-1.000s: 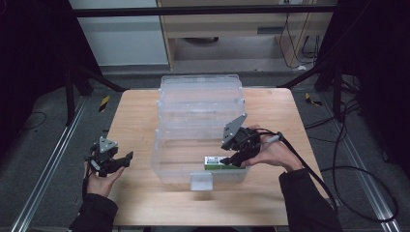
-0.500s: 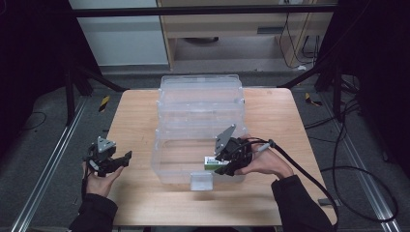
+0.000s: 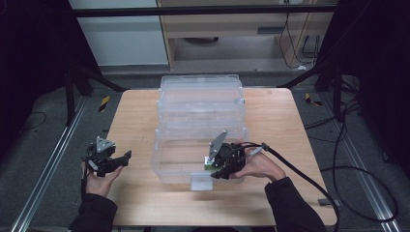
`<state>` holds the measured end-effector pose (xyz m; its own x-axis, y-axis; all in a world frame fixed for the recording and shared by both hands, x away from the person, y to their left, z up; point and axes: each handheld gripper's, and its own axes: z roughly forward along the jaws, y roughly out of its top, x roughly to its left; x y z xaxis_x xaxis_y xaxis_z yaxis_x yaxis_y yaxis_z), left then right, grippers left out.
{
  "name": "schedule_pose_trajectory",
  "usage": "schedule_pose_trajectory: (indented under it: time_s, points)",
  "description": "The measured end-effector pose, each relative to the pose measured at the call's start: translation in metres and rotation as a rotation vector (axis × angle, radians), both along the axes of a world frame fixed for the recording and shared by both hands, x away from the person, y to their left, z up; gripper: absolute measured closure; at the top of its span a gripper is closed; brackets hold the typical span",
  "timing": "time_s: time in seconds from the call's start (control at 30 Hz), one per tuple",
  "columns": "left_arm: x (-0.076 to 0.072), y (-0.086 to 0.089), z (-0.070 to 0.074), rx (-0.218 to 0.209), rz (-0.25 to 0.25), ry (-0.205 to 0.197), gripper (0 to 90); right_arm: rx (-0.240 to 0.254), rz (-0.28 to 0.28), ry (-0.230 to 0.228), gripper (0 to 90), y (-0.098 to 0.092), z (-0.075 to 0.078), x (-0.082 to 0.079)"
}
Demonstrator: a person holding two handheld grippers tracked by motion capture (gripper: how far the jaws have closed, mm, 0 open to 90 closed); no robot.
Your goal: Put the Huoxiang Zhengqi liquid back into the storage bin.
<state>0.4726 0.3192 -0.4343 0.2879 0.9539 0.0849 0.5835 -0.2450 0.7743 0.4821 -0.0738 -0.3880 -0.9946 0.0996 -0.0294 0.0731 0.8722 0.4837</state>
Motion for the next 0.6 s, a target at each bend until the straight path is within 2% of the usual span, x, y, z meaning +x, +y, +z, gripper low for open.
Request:
schedule_pose_trajectory:
  time_s: [0.2,0.6]
  points:
    - [0.000,0.000,0.001,0.000,0.000,-0.004,35.2,-0.020,0.000,0.019,64.2,0.003,-0.007,0.001]
    - [-0.002,-0.002,0.007,-0.009,-0.009,-0.018,35.1,-0.028,0.002,0.048,64.0,0.007,-0.012,0.001]
